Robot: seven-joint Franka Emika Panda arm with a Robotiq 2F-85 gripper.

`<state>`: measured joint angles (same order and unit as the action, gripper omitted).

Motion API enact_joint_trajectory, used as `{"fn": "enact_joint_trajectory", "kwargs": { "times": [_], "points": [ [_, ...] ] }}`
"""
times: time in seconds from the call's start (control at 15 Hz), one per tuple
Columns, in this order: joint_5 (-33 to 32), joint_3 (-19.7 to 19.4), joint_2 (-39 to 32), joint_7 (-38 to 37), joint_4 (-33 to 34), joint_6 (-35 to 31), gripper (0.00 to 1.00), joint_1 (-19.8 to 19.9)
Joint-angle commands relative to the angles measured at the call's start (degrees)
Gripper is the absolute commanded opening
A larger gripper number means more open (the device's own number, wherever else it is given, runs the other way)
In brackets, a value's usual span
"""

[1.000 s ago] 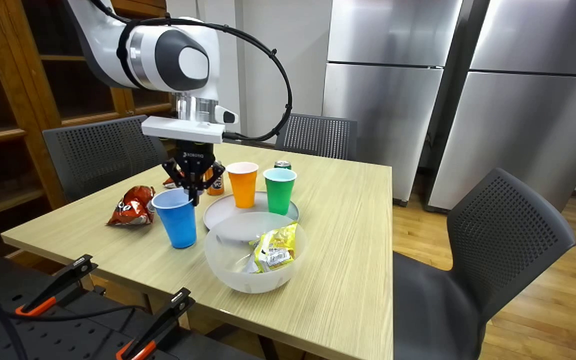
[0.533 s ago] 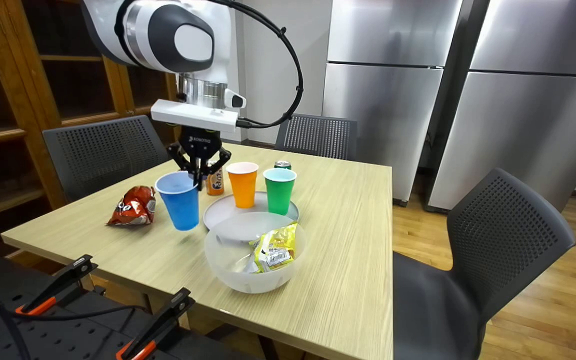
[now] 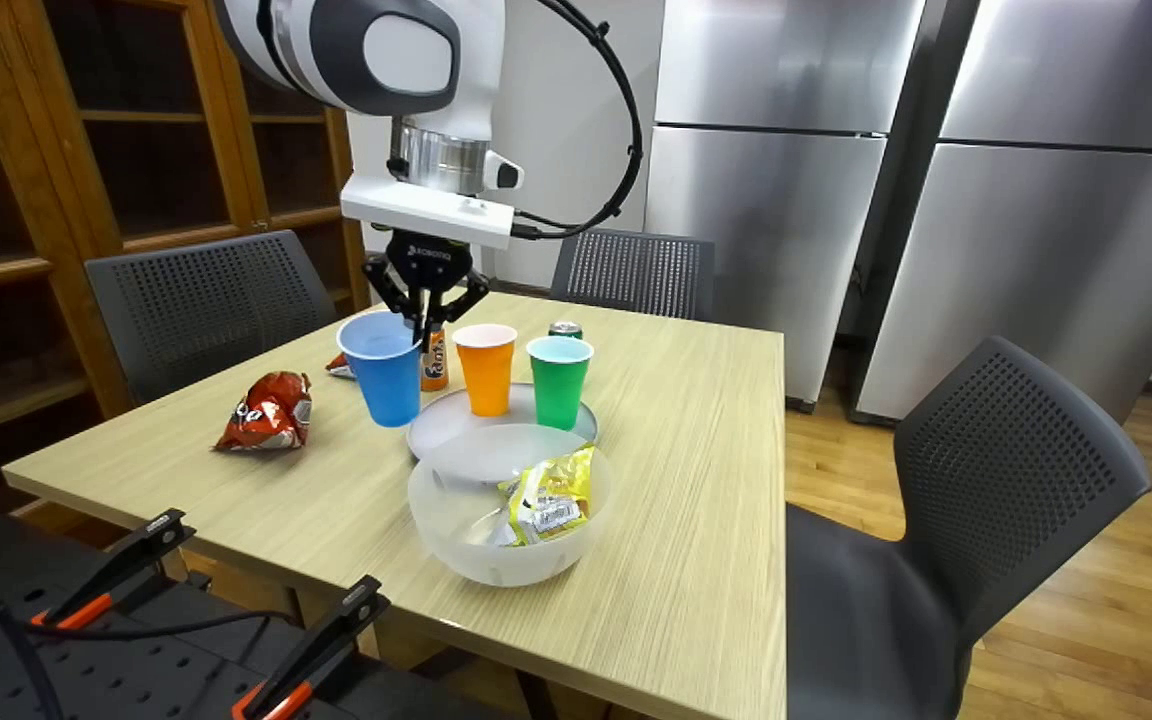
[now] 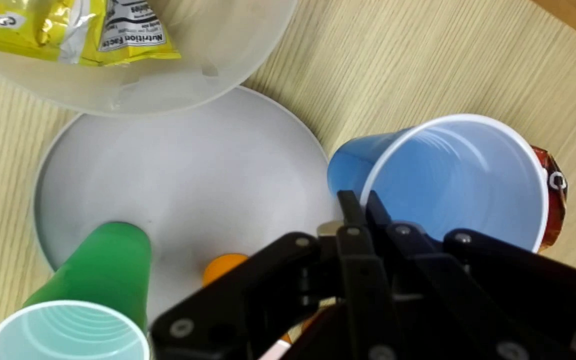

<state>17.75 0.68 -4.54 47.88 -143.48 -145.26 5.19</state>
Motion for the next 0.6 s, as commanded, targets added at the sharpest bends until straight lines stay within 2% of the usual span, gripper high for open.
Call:
{"fn": "enact_joint_trajectory", "kwargs": {
  "times": [0.0, 0.53],
  "points": [
    [3.3, -1.4, -0.7, 4.9, 3.5, 3.8, 0.01, 1.5],
    [3.9, -3.0, -6.8, 7.0, 11.1, 8.1, 0.01, 3.8]
  ]
}}
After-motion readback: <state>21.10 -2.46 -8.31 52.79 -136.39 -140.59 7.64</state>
